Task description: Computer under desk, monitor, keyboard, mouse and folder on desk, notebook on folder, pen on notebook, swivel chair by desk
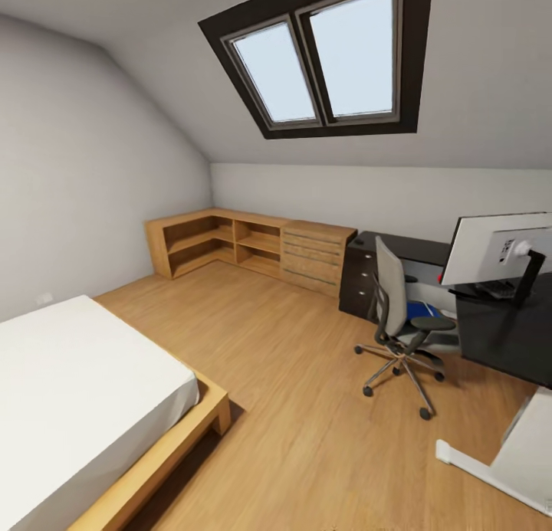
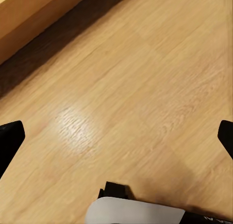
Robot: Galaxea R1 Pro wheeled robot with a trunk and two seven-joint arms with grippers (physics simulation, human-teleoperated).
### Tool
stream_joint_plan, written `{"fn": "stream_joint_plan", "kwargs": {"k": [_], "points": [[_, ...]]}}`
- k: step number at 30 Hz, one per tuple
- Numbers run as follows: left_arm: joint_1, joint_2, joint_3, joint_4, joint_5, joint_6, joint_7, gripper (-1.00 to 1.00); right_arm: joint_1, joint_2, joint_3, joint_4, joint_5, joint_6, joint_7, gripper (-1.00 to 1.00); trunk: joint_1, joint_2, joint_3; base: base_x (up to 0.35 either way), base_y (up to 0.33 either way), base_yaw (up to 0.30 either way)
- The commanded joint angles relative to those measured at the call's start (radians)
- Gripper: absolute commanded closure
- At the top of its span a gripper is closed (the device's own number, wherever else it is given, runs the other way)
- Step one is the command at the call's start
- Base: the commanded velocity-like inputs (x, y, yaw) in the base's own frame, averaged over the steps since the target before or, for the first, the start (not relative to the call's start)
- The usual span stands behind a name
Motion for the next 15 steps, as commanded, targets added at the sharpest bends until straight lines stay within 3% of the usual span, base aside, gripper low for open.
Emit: {"fn": "stream_joint_plan", "kwargs": {"k": [1,15], "points": [[0.001,0.0,0.001,-0.002,0.004,-0.001,0.0,-1.0,-0.001,0.0,0.0,0.001,0.0,-0.003,-0.001,-1.0,0.0,-0.001,-0.001,0.005,0.015,-0.264],[0.001,0.0,0.002,-0.002,0.004,-0.001,0.0,-1.0,-0.001,0.0,0.0,0.001,0.0,-0.003,-0.001,-1.0,0.0,-0.001,-0.001,0.001,0.002,-0.264]]}}
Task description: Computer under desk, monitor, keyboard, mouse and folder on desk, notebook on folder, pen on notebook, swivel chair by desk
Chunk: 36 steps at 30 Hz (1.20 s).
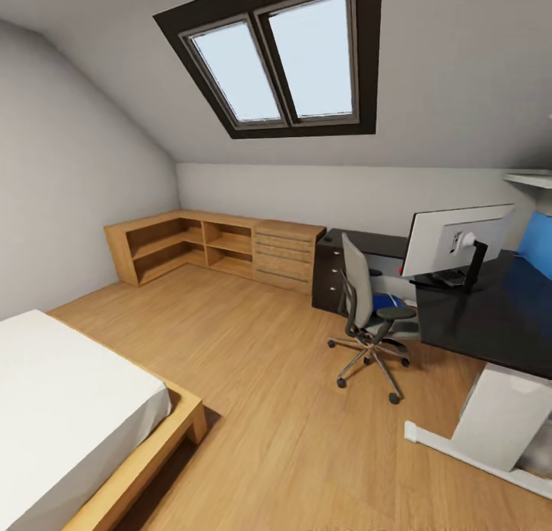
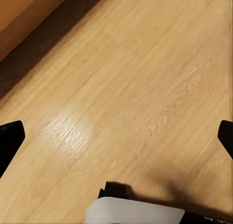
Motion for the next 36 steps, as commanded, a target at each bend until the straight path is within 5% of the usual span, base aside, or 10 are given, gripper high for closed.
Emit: {"fn": "stream_joint_plan", "kwargs": {"k": [1,18,36], "points": [[0.001,0.0,0.001,-0.002,0.004,-0.001,0.0,-1.0,-0.001,0.0,0.0,0.001,0.0,-0.003,-0.001,-1.0,0.0,-0.001,-0.001,0.0,0.0,-0.264],[0.001,0.0,0.0,-0.002,0.004,-0.001,0.0,-1.0,-0.001,0.0,0.0,0.002,0.0,-0.003,-0.001,-1.0,0.0,-0.001,-0.001,0.01,0.001,-0.251],[0.001,0.0,0.003,-0.002,0.005,0.0,0.007,-1.0,-0.001,-0.003,-0.003,0.001,-0.008,0.0,-0.002,-1.0,0.0,-0.001,-0.001,0.255,0.082,-0.278]]}}
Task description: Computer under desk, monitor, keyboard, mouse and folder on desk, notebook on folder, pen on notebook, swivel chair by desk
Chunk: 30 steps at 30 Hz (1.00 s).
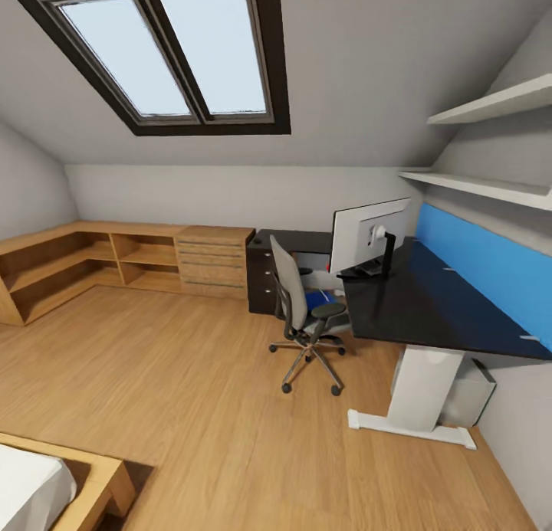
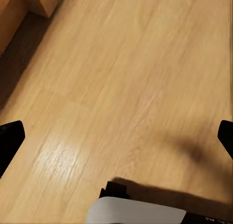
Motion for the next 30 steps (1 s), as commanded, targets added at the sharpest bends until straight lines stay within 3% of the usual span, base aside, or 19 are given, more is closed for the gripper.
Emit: {"fn": "stream_joint_plan", "kwargs": {"k": [1,6,11,14,17,30], "points": [[0.001,0.001,0.002,-0.002,0.004,-0.001,0.002,-1.0,-0.001,0.0,0.0,0.001,-0.001,-0.003,-0.001,-1.0,0.0,-0.001,-0.001,0.037,0.003,-0.299],[0.001,0.002,0.006,-0.013,0.008,-0.007,0.005,-1.0,-0.001,0.0,0.0,0.001,0.0,-0.003,-0.001,-1.0,0.0,-0.001,-0.001,0.012,0.001,-0.299],[0.001,0.002,0.016,-0.03,0.01,-0.01,0.008,-1.0,-0.001,0.0,0.001,0.001,0.002,-0.004,0.0,-1.0,0.019,-0.036,-0.017,0.002,0.0,-0.229],[0.001,0.002,0.022,-0.036,0.017,-0.01,0.008,-1.0,-0.001,-0.002,0.0,0.001,0.002,-0.004,0.0,-1.0,0.031,-0.057,-0.027,0.001,0.0,-0.084],[0.001,0.002,0.028,-0.041,0.049,-0.001,0.009,-1.0,-0.001,-0.004,-0.002,0.002,0.002,-0.008,0.0,-1.0,0.042,-0.078,-0.036,0.0,0.0,-0.029],[-0.001,0.003,0.029,-0.042,0.059,0.067,0.009,-1.0,-0.001,-0.004,-0.004,0.004,0.002,-0.004,-0.002,-1.0,0.092,-0.169,-0.077,0.0,0.0,-0.002]]}}
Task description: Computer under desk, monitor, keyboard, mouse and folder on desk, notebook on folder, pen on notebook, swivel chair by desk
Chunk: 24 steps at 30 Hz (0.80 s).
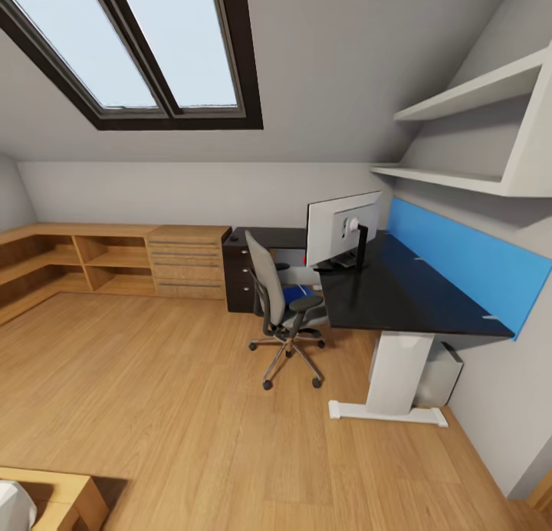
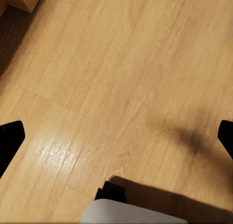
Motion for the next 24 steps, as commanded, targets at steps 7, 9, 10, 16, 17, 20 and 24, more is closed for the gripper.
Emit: {"fn": "stream_joint_plan", "kwargs": {"k": [7,9,10,16,17,20,24], "points": [[0.0,-0.001,-0.002,-0.002,0.006,0.027,0.001,-1.0,-0.001,0.003,0.003,0.047,0.0,-0.007,0.0,-1.0,0.027,-0.05,-0.023,0.0,0.0,0.0],[0.0,-0.001,-0.002,-0.002,0.006,0.028,0.001,-1.0,-0.001,0.003,0.003,0.051,0.0,-0.008,0.0,-1.0,0.035,-0.064,-0.029,0.0,0.0,0.0],[0.0,-0.001,-0.002,-0.002,0.006,0.028,0.001,-1.0,-0.001,0.003,0.003,0.052,0.0,-0.008,0.0,-1.0,0.038,-0.071,-0.032,0.0,0.0,0.0],[0.0,0.0,-0.002,-0.001,0.007,0.028,0.001,-1.0,-0.001,0.003,0.003,0.057,-0.002,-0.01,0.0,-1.0,0.061,-0.113,-0.051,0.0,0.0,0.0],[0.0,-0.001,-0.002,-0.001,0.007,0.028,0.001,-1.0,-0.001,0.003,0.003,0.058,-0.002,-0.01,0.0,-1.0,0.065,-0.12,-0.054,0.0,0.0,0.0],[0.0,-0.006,-0.002,-0.001,0.006,0.027,0.0,-1.0,-0.001,0.003,0.002,0.067,-0.002,-0.01,0.0,-1.0,0.077,-0.141,-0.064,0.0,0.0,0.0],[0.0,-0.009,-0.002,0.003,0.007,0.026,0.0,-1.0,-0.001,0.004,0.003,0.09,-0.003,-0.01,0.0,-1.0,0.092,-0.169,-0.076,0.0,0.0,0.0]]}}
